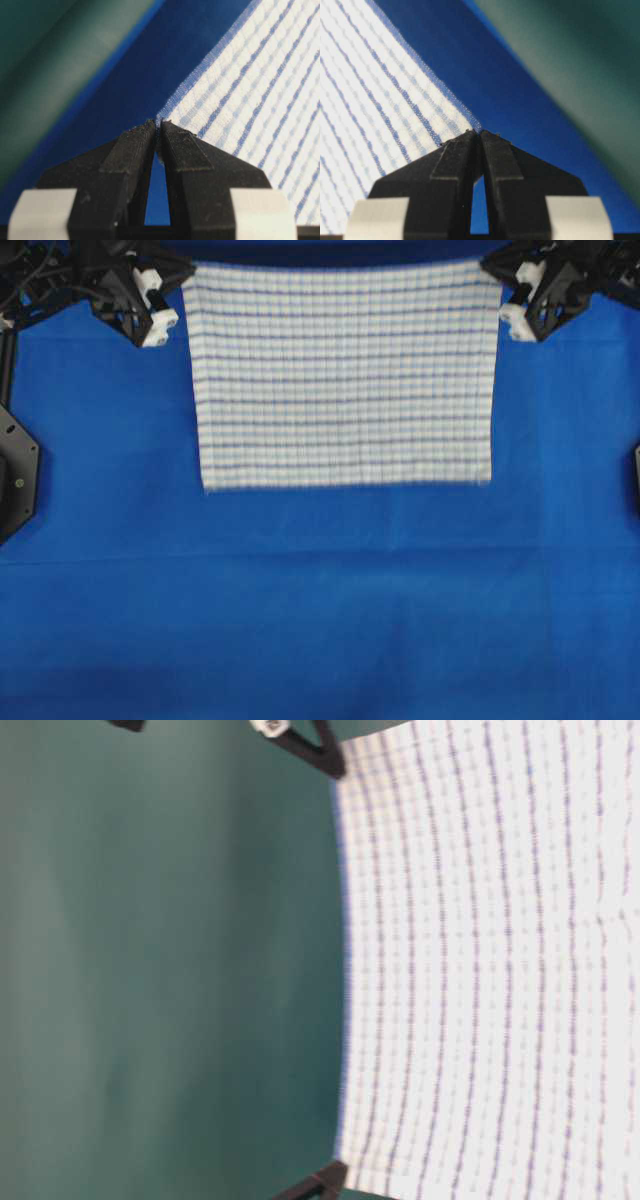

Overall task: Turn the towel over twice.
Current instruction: 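Lift the far corners with both grippers and pull them toward the robot base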

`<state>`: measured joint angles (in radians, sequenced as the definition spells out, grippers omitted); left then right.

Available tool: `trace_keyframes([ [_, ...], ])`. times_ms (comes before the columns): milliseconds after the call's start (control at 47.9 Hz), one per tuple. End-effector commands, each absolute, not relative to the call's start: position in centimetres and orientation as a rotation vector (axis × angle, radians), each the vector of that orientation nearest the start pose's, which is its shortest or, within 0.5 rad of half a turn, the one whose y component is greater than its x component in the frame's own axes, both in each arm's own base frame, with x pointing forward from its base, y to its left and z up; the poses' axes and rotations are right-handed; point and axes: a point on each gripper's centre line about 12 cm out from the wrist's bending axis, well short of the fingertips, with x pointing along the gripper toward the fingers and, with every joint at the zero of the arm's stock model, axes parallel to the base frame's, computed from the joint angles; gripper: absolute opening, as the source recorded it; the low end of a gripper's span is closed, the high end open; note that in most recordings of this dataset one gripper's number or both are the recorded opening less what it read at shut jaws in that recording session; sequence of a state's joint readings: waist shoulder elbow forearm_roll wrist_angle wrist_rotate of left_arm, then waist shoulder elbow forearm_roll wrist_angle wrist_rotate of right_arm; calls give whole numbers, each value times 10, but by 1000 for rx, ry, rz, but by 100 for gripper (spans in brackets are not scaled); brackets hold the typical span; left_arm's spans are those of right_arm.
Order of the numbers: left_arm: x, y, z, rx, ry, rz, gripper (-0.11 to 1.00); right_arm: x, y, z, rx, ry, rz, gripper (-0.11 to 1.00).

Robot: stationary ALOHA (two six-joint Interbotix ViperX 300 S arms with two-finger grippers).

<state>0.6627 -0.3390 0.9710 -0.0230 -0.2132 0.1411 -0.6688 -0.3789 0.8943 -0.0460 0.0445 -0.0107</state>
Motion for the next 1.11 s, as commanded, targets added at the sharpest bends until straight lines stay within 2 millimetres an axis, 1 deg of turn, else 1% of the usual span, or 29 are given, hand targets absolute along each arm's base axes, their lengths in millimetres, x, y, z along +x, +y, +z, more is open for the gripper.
trace_keyframes([
  [0, 243, 199, 224, 6, 392, 656, 4, 238, -200, 239, 98, 513, -665, 6],
  [125, 244, 211, 240, 36, 358, 683, 4, 235, -210, 248, 77, 500, -691, 6],
  [271, 248, 216, 260, 57, 317, 690, 4, 238, -213, 264, 52, 469, -695, 6],
  [459, 247, 214, 285, 67, 308, 688, 4, 236, -212, 288, 23, 421, -702, 6],
  [522, 244, 212, 297, 73, 292, 690, 4, 235, -210, 295, 13, 405, -704, 6],
  [626, 239, 206, 309, 82, 269, 690, 4, 230, -206, 308, -10, 375, -708, 6],
  [752, 233, 193, 319, 88, 243, 673, 4, 224, -198, 319, -18, 356, -703, 6],
  [835, 233, 177, 324, 93, 230, 633, 4, 222, -187, 323, -19, 351, -683, 6],
  [939, 233, 155, 325, 94, 210, 573, 4, 217, -165, 330, -17, 347, -638, 6],
  [981, 232, 144, 326, 88, 199, 542, 4, 215, -157, 330, -14, 349, -619, 6],
  [1086, 229, 123, 324, 76, 198, 481, 4, 210, -134, 328, 5, 366, -560, 6],
])
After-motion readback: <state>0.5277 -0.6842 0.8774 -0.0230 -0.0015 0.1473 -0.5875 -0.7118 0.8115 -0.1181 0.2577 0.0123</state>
